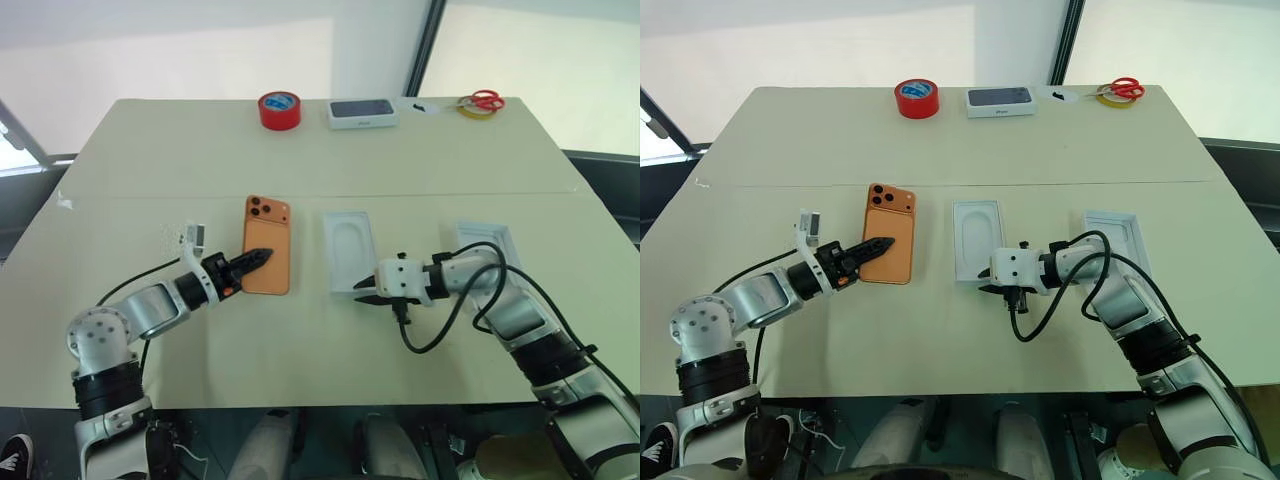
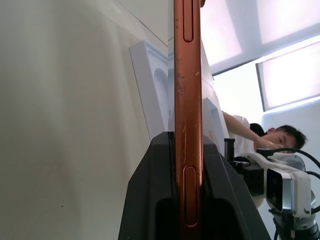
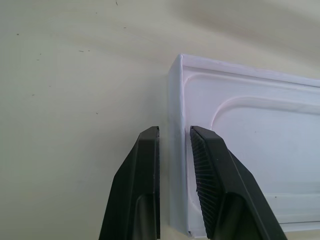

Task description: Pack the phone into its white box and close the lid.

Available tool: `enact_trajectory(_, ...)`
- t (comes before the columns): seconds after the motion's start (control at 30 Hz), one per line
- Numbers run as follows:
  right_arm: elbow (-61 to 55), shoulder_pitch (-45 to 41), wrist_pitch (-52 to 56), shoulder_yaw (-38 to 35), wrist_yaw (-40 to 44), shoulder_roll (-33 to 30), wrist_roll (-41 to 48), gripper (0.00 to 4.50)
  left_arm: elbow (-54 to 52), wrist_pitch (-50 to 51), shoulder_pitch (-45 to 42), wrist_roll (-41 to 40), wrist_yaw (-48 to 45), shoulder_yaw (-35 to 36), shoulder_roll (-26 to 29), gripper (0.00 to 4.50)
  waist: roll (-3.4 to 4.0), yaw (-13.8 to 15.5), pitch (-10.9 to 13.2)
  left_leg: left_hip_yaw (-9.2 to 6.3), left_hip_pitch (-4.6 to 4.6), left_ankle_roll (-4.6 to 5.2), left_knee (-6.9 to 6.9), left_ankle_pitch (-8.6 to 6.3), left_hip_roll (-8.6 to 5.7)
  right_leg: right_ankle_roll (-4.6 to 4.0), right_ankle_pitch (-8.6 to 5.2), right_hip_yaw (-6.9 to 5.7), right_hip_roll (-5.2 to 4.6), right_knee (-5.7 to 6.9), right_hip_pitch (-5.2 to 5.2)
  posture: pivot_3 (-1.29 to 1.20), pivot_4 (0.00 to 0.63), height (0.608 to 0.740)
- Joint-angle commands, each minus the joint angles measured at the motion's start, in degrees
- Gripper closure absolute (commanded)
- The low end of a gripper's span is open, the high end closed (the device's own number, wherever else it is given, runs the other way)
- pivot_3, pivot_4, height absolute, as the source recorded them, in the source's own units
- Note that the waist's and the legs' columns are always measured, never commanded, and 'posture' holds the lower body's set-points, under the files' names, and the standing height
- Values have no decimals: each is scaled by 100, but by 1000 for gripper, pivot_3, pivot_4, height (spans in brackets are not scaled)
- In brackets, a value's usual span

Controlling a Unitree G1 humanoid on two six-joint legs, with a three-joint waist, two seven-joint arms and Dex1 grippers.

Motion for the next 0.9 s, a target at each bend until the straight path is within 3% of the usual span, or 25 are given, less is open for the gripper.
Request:
enact_trajectory(0.03,-70,-93,97,-84,-15,1,27,4357,-140,-141,-28,-250,-68,-15,27,4500,0,0,0,0,0,0,0,0,0,0,0,0,0,0,0,0,150,740)
enact_trajectory(0.3,-841,94,636,136,31,55,6,4439,28,-317,-238,-674,297,19,-312,4500,0,6,0,-1,0,0,1,0,0,1,1,0,0,0,0,0,150,740)
enact_trajectory(0.67,-1615,98,1970,360,-373,395,-229,4439,172,-630,-202,-376,140,-421,-365,4500,-1,3,0,-2,0,0,1,0,0,1,1,-1,1,1,-1,0,150,740)
enact_trajectory(0.77,-1737,132,2133,292,-361,434,-47,3438,253,-712,-216,-267,51,-517,-346,4500,-1,4,0,-2,0,0,2,0,0,1,1,-1,1,1,-1,0,150,740)
enact_trajectory(0.9,-1830,26,1959,-14,-458,500,266,1327,306,-835,-241,-92,-4,-640,-393,4500,-1,3,0,-1,-1,0,1,0,0,1,1,-1,0,0,0,0,150,740)
